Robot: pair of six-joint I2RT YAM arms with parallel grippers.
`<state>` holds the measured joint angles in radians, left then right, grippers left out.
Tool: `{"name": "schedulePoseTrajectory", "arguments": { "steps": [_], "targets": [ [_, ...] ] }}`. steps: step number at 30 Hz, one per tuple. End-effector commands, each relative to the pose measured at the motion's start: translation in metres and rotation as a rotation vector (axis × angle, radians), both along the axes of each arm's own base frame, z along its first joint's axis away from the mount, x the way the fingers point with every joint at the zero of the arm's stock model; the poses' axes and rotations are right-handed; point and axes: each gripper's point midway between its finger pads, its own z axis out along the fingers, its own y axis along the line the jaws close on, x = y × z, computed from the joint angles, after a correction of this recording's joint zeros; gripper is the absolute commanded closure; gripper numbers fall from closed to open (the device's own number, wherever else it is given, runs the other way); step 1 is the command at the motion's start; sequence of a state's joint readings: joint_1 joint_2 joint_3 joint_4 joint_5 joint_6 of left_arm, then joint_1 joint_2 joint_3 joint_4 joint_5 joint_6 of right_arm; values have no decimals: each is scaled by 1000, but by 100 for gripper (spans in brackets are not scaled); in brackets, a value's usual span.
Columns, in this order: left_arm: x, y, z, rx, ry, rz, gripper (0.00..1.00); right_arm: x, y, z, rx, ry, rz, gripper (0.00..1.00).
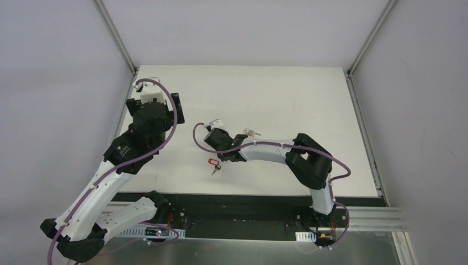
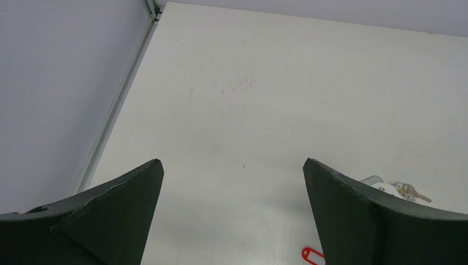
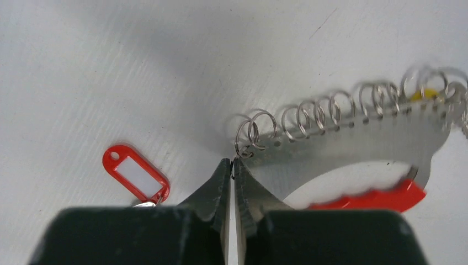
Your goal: Put the keys on the keyring
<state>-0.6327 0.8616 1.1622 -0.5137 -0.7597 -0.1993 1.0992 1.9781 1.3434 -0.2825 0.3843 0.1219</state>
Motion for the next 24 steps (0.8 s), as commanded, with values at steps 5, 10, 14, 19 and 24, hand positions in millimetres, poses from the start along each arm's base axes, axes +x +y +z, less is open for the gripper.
{"name": "schedulePoseTrajectory", "arguments": {
  "steps": [5, 10, 14, 19, 24],
  "targets": [
    [-2, 4, 3, -32, -19, 12, 0, 2, -8, 19, 7, -56, -29, 100],
    [-3, 4, 4, -40, -25, 11, 0, -8, -13, 50, 70, -53, -25, 100],
    [-4, 3, 5, -48, -29, 4, 0, -18, -18, 83, 142, -46, -7, 100],
    [-4, 1, 5, -55, -26, -11, 0, -31, -23, 127, 246, -61, 45, 100],
    [-4, -4, 4, -71, -25, -37, 0, -42, -29, 173, 373, -82, 101, 100]
  ]
}}
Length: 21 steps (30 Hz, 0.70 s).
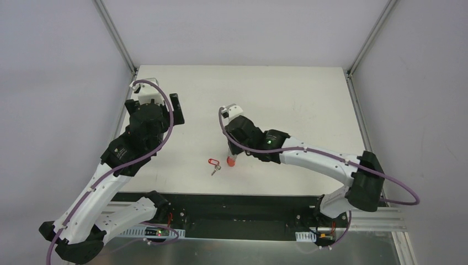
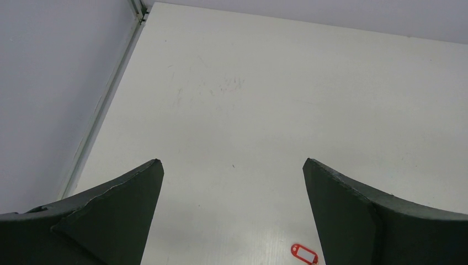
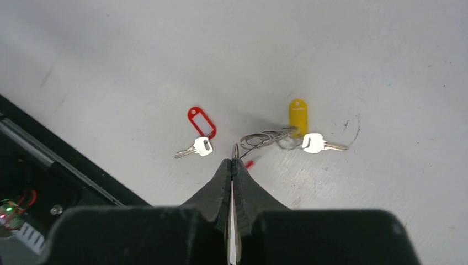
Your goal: Put the keys on the keyring
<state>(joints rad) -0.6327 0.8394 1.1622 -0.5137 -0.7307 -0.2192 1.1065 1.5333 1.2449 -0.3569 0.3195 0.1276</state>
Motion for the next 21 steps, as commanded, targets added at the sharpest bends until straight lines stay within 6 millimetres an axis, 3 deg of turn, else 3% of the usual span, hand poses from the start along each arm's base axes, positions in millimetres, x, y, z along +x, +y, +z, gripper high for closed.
{"name": "schedulePoseTrajectory", "arguments": {
  "steps": [1, 10, 21],
  "targets": [
    [-1, -3, 1, -37, -9, -22, 0, -16, -6, 47, 129, -27, 70, 100],
    [-3, -26, 3, -84, -6, -155, 0, -33, -16, 107, 329, -105, 172, 100],
    [-11, -79, 5, -157, 6, -448, 0, -57, -26, 163, 521, -187, 299, 100]
  ]
}}
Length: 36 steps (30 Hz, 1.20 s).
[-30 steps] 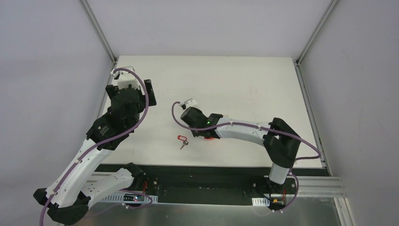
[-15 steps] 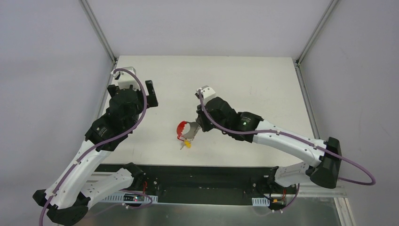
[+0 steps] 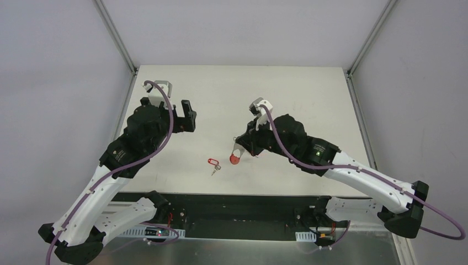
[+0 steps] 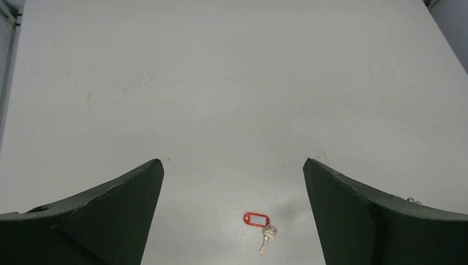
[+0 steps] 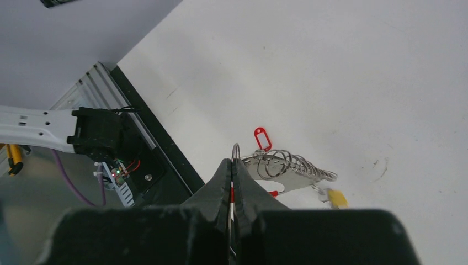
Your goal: Put the keys on the keyring
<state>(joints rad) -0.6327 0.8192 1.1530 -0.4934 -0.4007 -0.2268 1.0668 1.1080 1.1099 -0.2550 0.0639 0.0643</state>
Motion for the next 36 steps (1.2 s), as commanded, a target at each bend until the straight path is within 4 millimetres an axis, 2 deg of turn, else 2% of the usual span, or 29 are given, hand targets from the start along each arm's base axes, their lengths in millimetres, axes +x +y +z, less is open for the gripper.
{"name": "schedulePoseTrajectory", "arguments": {
  "steps": [1, 6, 13, 17, 21, 28, 31, 36],
  "targets": [
    [-6, -30, 9, -67, -20, -170, 0, -13, 4, 52, 166, -90, 92, 100],
    [-22, -63, 14, -125, -20, -367, 0, -23, 5, 66, 214, -108, 157, 100],
    [-57, -106, 29, -217, -35, -683, 0, -37, 10, 80, 255, -82, 245, 100],
    [-78, -123, 35, -253, -24, -840, 3, -43, 8, 92, 289, -75, 273, 100],
    [-92, -132, 39, -272, -20, -934, 7, -45, 2, 105, 319, -87, 280, 100],
    [-109, -140, 49, -313, -23, -1049, 21, -51, -8, 128, 384, -146, 288, 100],
    [-116, -144, 54, -334, -29, -1094, 31, -57, -9, 135, 407, -152, 314, 100],
    [-122, -147, 64, -364, -47, -1136, 37, -69, -8, 144, 439, -142, 374, 100]
  ]
}}
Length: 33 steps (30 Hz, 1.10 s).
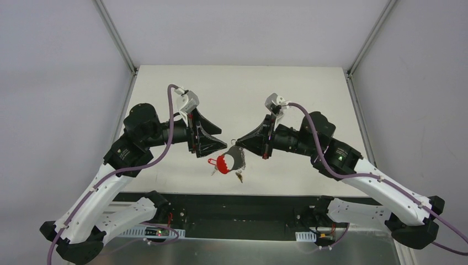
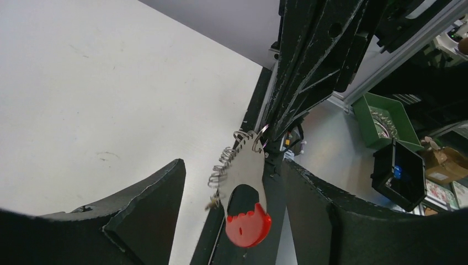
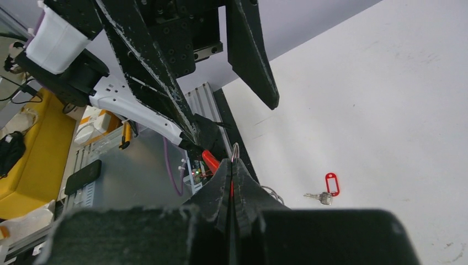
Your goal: Put the keys on the keyring
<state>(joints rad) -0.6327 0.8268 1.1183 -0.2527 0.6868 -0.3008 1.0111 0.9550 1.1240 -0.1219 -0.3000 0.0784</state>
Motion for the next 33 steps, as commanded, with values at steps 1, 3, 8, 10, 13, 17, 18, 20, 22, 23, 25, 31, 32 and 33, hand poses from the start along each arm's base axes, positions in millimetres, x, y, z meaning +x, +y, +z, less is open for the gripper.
{"name": "schedulePoseTrajectory", "arguments": {
  "steps": [1, 3, 8, 10, 13, 17, 18, 20, 22, 23, 25, 31, 32, 33],
  "targets": [
    [-12, -4, 27, -85, -47, -79, 38, -18, -3, 55, 147, -60, 86, 100],
    [-15, -5, 32, -101, -52, -98, 40, -22, -3, 56, 148, -51, 107, 100],
    [-24, -8, 40, -131, -48, -156, 48, -24, -3, 60, 156, -51, 115, 100],
    [-27, -10, 42, -137, -43, -184, 53, -25, -3, 62, 165, -53, 120, 100],
    [-32, -11, 43, -144, -36, -217, 58, -25, -2, 64, 169, -53, 120, 100],
    [-36, -12, 44, -155, -24, -248, 60, -24, -1, 67, 179, -59, 121, 100],
    [-37, -12, 48, -165, -37, -257, 62, -24, 0, 67, 179, -55, 124, 100],
    [-38, -13, 49, -168, -37, -269, 64, -24, 0, 67, 179, -53, 123, 100],
    [-39, -14, 48, -167, -32, -279, 65, -24, 1, 68, 180, -56, 123, 100],
    [-40, -14, 48, -167, -31, -284, 66, -23, 1, 74, 198, -69, 123, 100],
    [-40, -14, 48, -169, -28, -292, 66, -23, 1, 76, 206, -76, 122, 100],
    [-38, -16, 46, -167, -17, -293, 60, -24, 2, 80, 216, -85, 130, 100],
    [-38, -16, 46, -168, -16, -294, 61, -24, 2, 81, 218, -87, 132, 100],
    [-38, -17, 46, -168, -15, -297, 63, -24, 2, 81, 219, -89, 132, 100]
  ]
}}
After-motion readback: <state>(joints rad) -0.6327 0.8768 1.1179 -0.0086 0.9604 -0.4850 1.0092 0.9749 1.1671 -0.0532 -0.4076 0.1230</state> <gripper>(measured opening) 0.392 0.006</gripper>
